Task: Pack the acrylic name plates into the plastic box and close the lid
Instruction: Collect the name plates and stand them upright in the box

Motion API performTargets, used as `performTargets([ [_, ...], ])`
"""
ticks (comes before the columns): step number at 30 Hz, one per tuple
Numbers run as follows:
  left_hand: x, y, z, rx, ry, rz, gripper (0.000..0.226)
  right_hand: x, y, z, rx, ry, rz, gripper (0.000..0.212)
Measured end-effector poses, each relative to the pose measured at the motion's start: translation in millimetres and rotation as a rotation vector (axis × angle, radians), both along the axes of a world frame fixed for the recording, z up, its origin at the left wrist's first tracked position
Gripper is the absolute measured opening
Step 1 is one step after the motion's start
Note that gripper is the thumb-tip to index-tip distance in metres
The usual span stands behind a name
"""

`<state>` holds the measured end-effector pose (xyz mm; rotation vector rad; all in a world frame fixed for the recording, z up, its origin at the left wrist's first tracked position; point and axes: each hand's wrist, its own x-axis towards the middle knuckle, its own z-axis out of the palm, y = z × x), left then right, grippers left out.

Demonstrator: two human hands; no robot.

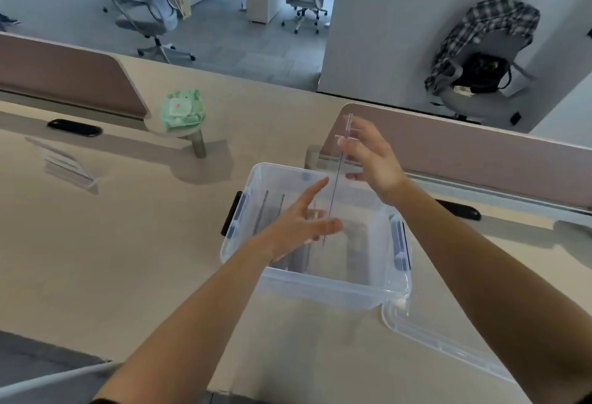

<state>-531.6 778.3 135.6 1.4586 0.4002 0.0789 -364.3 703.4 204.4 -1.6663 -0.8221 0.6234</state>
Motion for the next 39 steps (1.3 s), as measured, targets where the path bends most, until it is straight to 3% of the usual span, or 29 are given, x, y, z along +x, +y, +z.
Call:
performTargets([
  [6,27.4,-3.0,-11.1,0.019,0.0,-0.009,0.128,55.7,8.9,-23.1,-0.054,0.092,0.015,0.041],
  [14,40.2,6.4,-19.4,0.081,0.076,-0.014,0.111,69.6,20.7,-51.2,-0.108,0.258,-0.055,0.048],
  [18,37.5,13.2,-31.6,0.104,0.174,-0.113,0.115,62.0,15.2,-63.3,-0.112,0.318,-0.061,0.053],
  [22,25.2,32.9,-42.5,0.386,0.263,-0.204,0.119,53.5,8.2,-78.7,-0.098,0.293,-0.08,0.054],
  [27,-12.8,76.1,-66.5,0.927,0.342,-0.051,0.08,48.3,-6.2,-115.3,-0.134,0.347,-0.112,0.06],
  [30,-26.8,94.4,-84.0,1.095,0.474,0.073,0.072,44.6,-10.1,-138.3,-0.181,0.341,-0.106,0.057],
  [39,-32.6,99.2,-115.8,0.981,0.554,0.311,0.071,46.8,1.2,-198.5,-0.314,0.39,-0.13,0.056],
])
